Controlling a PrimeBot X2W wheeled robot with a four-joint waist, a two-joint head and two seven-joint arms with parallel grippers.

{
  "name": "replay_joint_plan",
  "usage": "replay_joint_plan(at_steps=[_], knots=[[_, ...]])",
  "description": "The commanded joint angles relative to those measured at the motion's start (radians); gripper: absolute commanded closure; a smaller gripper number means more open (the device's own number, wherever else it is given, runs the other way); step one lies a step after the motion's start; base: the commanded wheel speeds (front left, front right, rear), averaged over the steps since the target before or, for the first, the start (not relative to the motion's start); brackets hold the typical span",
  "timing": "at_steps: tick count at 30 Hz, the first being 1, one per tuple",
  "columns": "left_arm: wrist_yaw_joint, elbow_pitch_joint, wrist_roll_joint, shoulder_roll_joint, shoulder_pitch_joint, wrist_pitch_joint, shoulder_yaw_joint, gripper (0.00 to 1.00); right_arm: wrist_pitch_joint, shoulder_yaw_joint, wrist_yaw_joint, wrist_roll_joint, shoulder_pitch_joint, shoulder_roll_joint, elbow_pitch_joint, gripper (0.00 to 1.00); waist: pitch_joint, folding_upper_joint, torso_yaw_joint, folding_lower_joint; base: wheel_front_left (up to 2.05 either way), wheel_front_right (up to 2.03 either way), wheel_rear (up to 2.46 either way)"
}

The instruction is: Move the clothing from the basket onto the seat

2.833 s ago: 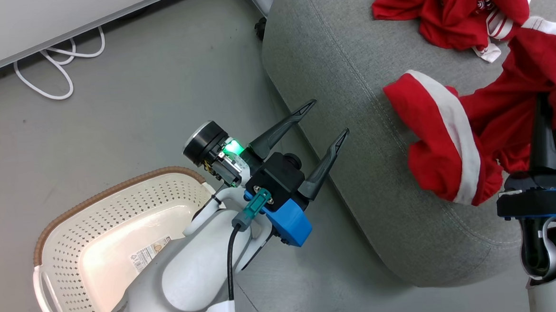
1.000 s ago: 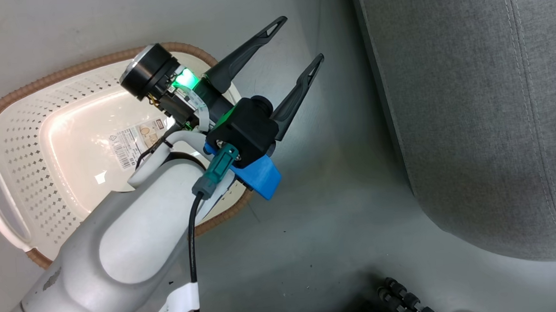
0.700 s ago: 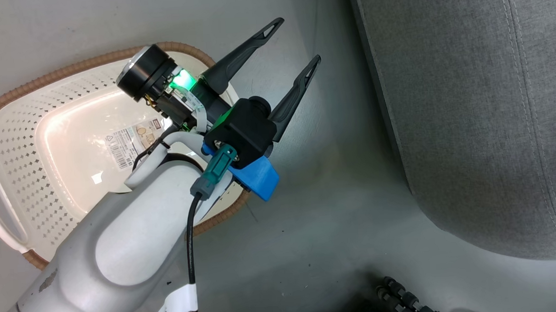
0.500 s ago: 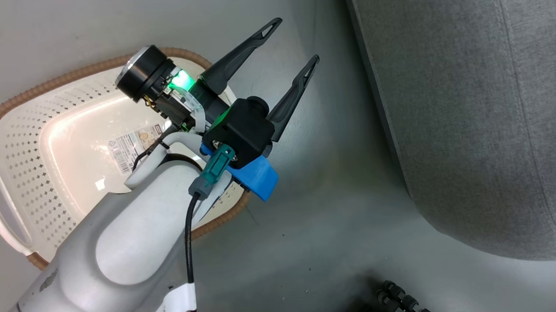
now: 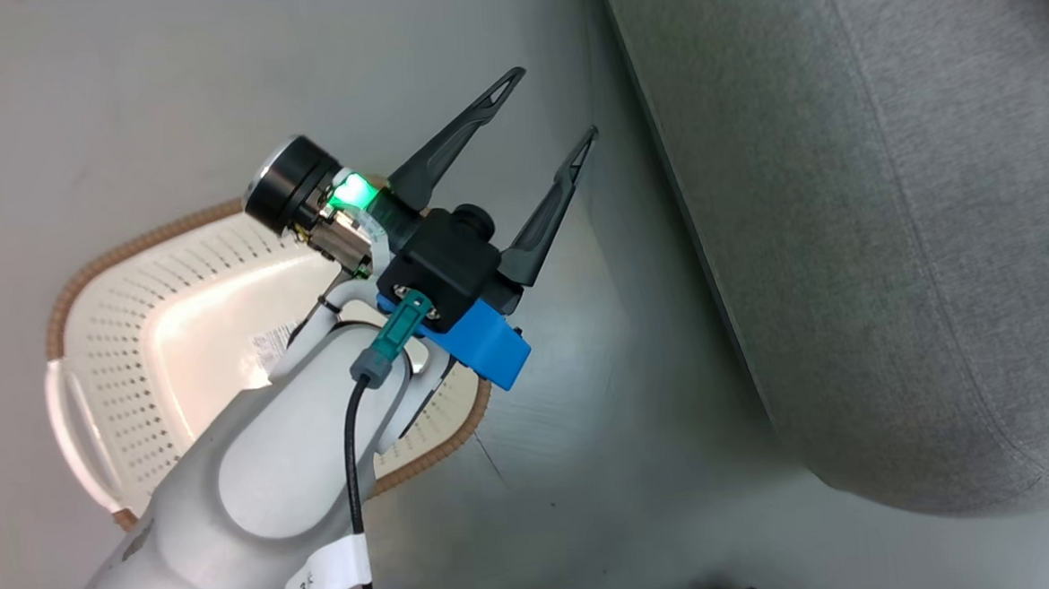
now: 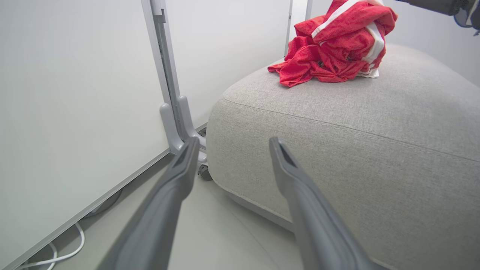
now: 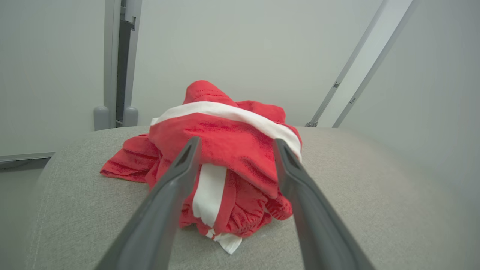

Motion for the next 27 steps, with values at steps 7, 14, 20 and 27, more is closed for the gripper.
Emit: replay_joint_plan(at_steps=[7, 14, 20, 27], knots=[[0.04, 0.054, -0.054, -0.026, 0.07, -0.039, 0.07, 0.0, -0.004, 0.121, 0.0, 0.008, 0.108, 0.012, -0.099, 0.0, -0.157, 0.0, 0.058, 0.0, 0.0, 0.0, 0.0], [0.079, -0.008, -0.049, -0.04, 0.164, -0.043, 0.199, 0.0, -0.004, 0.251, 0.0, -0.014, 0.173, 0.053, -0.162, 0.0, -0.27, 0.0, 0.133, 0.0, 0.0, 0.0, 0.0], [0.076, -0.056, -0.017, -0.056, 0.254, -0.043, 0.325, 0.0, -0.004, 0.329, 0.0, -0.021, 0.214, 0.078, -0.189, 0.0, -0.345, 0.0, 0.204, 0.0, 0.0, 0.0, 0.0], [0.055, -0.063, 0.015, -0.084, 0.366, -0.044, 0.462, 0.0, -0.004, 0.389, 0.0, -0.011, 0.27, 0.117, -0.205, 0.0, -0.431, 0.0, 0.27, 0.0, 0.0, 0.0, 0.0]])
